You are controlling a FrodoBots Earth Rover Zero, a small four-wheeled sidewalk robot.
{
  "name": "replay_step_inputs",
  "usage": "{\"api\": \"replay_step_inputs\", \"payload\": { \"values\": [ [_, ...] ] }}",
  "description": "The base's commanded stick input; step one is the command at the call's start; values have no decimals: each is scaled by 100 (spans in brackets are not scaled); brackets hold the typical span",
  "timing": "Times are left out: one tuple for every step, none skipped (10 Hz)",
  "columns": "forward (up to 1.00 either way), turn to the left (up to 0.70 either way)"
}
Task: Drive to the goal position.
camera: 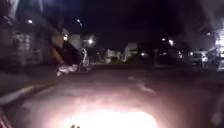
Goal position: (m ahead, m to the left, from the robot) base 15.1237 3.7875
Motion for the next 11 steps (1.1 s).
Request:
{"api": "replay_step_inputs", "payload": {
  "values": [
    [100,0],
    [100,0],
    [100,0],
    [100,0],
    [100,0],
    [100,0],
    [100,0],
    [100,0],
    [100,0],
    [100,0],
    [100,0]
  ]
}}
